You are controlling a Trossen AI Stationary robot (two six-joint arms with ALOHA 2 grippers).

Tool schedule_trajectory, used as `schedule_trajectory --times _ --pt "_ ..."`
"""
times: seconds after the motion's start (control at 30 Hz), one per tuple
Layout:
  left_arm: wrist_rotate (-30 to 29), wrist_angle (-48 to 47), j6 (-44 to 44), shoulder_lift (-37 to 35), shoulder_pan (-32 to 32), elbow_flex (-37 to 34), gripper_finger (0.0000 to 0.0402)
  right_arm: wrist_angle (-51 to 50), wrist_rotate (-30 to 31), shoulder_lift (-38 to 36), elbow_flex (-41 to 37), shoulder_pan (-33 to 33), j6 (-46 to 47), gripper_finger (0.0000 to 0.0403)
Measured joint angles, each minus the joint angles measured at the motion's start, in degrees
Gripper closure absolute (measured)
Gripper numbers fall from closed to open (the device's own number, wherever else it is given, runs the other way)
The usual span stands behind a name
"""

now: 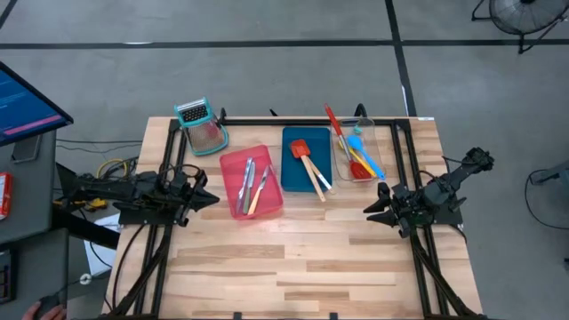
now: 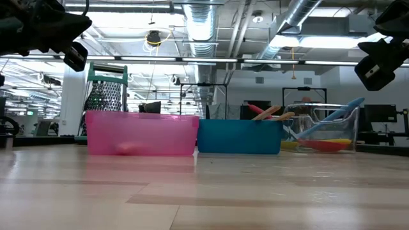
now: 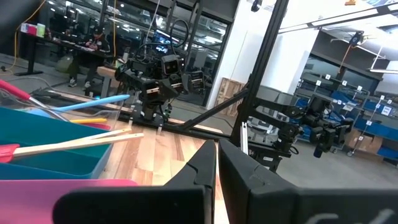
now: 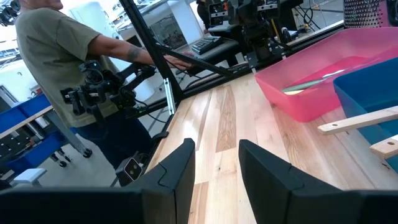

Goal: Pick & Place Kitchen Items
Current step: Return to Home Position

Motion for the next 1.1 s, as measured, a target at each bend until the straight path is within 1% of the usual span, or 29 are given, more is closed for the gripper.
schedule_trajectory --times 1.1 --pt "0.0 0.9 0.0 0.0 0.0 0.0 0.0398 0.0 0.0 0.0 0.0 0.0 0.0 0.028"
